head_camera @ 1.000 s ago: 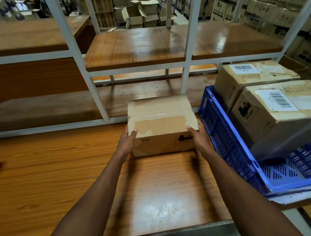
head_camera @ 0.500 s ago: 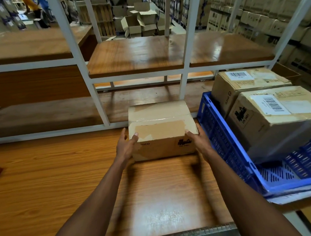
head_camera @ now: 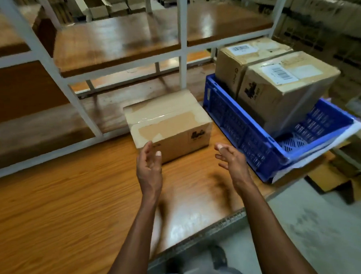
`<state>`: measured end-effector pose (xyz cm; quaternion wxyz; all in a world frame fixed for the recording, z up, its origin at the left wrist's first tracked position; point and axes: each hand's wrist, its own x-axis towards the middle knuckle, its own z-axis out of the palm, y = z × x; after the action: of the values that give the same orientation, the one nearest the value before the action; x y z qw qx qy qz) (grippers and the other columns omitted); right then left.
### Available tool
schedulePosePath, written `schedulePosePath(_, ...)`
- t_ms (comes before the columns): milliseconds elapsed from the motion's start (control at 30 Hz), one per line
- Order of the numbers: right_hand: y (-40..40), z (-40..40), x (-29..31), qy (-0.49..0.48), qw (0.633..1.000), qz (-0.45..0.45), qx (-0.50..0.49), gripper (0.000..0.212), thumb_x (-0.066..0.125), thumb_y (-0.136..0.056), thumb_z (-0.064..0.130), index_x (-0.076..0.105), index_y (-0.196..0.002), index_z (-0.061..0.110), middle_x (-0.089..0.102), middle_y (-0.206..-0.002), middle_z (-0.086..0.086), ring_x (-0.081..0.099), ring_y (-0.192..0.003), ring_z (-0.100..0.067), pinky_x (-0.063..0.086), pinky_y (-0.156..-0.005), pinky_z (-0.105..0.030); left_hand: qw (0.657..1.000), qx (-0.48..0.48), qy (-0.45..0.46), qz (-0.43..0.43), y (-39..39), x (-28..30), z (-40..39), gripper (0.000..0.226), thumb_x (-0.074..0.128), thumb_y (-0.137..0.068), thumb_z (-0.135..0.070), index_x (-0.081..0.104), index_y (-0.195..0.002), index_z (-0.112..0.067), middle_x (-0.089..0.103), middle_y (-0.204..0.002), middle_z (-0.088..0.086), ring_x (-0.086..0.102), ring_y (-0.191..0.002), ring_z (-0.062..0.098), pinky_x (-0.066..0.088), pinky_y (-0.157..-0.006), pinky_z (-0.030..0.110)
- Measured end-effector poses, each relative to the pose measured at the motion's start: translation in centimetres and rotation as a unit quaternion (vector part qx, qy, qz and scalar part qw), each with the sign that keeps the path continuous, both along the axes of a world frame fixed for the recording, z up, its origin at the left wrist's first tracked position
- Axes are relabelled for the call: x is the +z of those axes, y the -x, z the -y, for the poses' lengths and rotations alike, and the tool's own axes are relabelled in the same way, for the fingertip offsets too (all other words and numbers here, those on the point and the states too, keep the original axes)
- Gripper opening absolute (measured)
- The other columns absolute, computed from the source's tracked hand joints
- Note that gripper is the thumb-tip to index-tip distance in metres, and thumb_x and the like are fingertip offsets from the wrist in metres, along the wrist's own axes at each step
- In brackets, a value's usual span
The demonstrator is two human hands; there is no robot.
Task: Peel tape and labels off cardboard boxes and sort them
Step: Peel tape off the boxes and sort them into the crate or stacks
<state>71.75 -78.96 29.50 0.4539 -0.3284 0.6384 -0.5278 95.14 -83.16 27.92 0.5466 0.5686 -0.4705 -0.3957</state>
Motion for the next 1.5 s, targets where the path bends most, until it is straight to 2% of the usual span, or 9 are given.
schedulePosePath(133, -0.4, -6.8, -1.5, -0.035, 0.997, 0.007, -0.068, 0.019, 0.062, -0.102, 0.033, 0.075, -0.105, 0.02, 0.077, -0.111, 0.0, 0.071, -0.096, -0.023, 0.053, -0.085, -0.038, 0.99, -0.122, -0.063, -0.023, 1.8, -1.7, -3.8, 0.029, 0.061, -0.103, -0.029, 0.065, -0.131, -0.028, 0.071, -0.119, -0.002, 0.069, -0.101, 0.019, 0.055, -0.085, 0.036)
schedulePosePath(300, 0.0, -15.8, -4.7, -0.098, 0.98, 0.007, -0.171, 0.02, 0.066, -0.101, 0.027, 0.076, -0.109, 0.012, 0.079, -0.104, -0.004, 0.07, -0.085, -0.017, 0.053, -0.08, -0.033, 0.936, -0.295, -0.187, -0.048, 5.0, -4.1, -9.8, 0.018, 0.055, -0.106, -0.019, 0.067, -0.12, -0.021, 0.073, -0.099, 0.005, 0.065, -0.076, 0.014, 0.051, -0.066, 0.026)
schedulePosePath(633, 1.7, -35.9, -10.6, -0.23, 0.922, 0.1, -0.294, 0.018, 0.06, -0.103, 0.027, 0.073, -0.109, 0.015, 0.076, -0.11, -0.005, 0.068, -0.087, -0.02, 0.049, -0.071, -0.028, 0.807, -0.459, -0.362, 0.085, 9.9, -9.7, -23.0, 0.026, 0.053, -0.107, -0.031, 0.071, -0.115, -0.014, 0.074, -0.103, 0.009, 0.063, -0.075, 0.018, 0.045, -0.066, 0.029)
schedulePosePath(767, 0.8, -47.0, -13.4, -0.252, 0.893, 0.168, -0.334, 0.024, 0.06, -0.101, 0.027, 0.072, -0.117, 0.014, 0.074, -0.1, 0.0, 0.065, -0.077, -0.018, 0.047, -0.062, -0.024, 0.752, -0.468, -0.463, 0.023, 12.7, -13.2, -31.0, 0.014, 0.057, -0.099, -0.03, 0.065, -0.101, -0.019, 0.065, -0.086, -0.002, 0.057, -0.064, 0.014, 0.045, -0.053, 0.022)
schedulePosePath(900, -1.1, -59.5, -15.6, -0.266, 0.846, 0.252, -0.387, 0.026, 0.057, -0.102, 0.031, 0.07, -0.119, 0.016, 0.073, -0.1, 0.001, 0.067, -0.077, -0.019, 0.046, -0.061, -0.024, 0.679, -0.445, -0.584, -0.021, 13.7, -15.9, -41.4, 0.029, 0.05, -0.104, -0.041, 0.065, -0.107, -0.017, 0.066, -0.106, 0.002, 0.063, -0.091, 0.023, 0.048, -0.09, 0.036)
schedulePosePath(967, -1.8, -65.3, -16.6, -0.26, 0.813, 0.286, -0.435, 0.025, 0.057, -0.102, 0.032, 0.071, -0.117, 0.016, 0.074, -0.103, 0.001, 0.069, -0.081, -0.019, 0.047, -0.062, -0.024, 0.656, -0.464, -0.595, 0.014, 14.2, -17.0, -46.0, 0.034, 0.047, -0.106, -0.042, 0.066, -0.116, -0.015, 0.067, -0.119, 0.005, 0.063, -0.103, 0.028, 0.043, -0.102, 0.04)
schedulePosePath(1167, -4.2, -79.5, -19.6, -0.185, 0.683, 0.39, -0.589, 0.024, 0.053, -0.105, 0.033, 0.07, -0.105, 0.015, 0.072, -0.114, -0.005, 0.068, -0.095, -0.025, 0.046, -0.071, -0.029, 0.601, -0.541, -0.581, 0.099, 19.1, -17.0, -56.1, 0.032, 0.048, -0.106, -0.04, 0.067, -0.113, -0.016, 0.068, -0.113, 0.003, 0.063, -0.104, 0.028, 0.045, -0.098, 0.039)
schedulePosePath(1333, -4.0, -84.7, -21.4, -0.206, 0.648, 0.393, -0.62, 0.022, 0.06, -0.102, 0.032, 0.07, -0.1, 0.012, 0.072, -0.097, -0.004, 0.067, -0.078, -0.024, 0.043, -0.066, -0.027, 0.555, -0.621, -0.517, 0.199, 25.3, -17.0, -60.9, 0.025, 0.046, -0.106, -0.032, 0.061, -0.089, -0.021, 0.053, -0.081, -0.001, 0.044, -0.064, 0.017, 0.035, -0.053, 0.025)
schedulePosePath(1500, 0.1, -88.2, -23.3, -0.189, 0.642, 0.4, -0.626, 0.017, 0.065, -0.098, 0.023, 0.064, -0.087, 0.01, 0.062, -0.071, -0.003, 0.054, -0.047, -0.015, 0.031, -0.045, -0.016, 0.52, -0.694, -0.358, 0.347, 32.9, -19.3, -61.5, 0.021, 0.057, -0.102, -0.025, 0.074, -0.103, -0.012, 0.073, -0.087, 0.006, 0.062, -0.072, 0.024, 0.048, -0.066, 0.029)
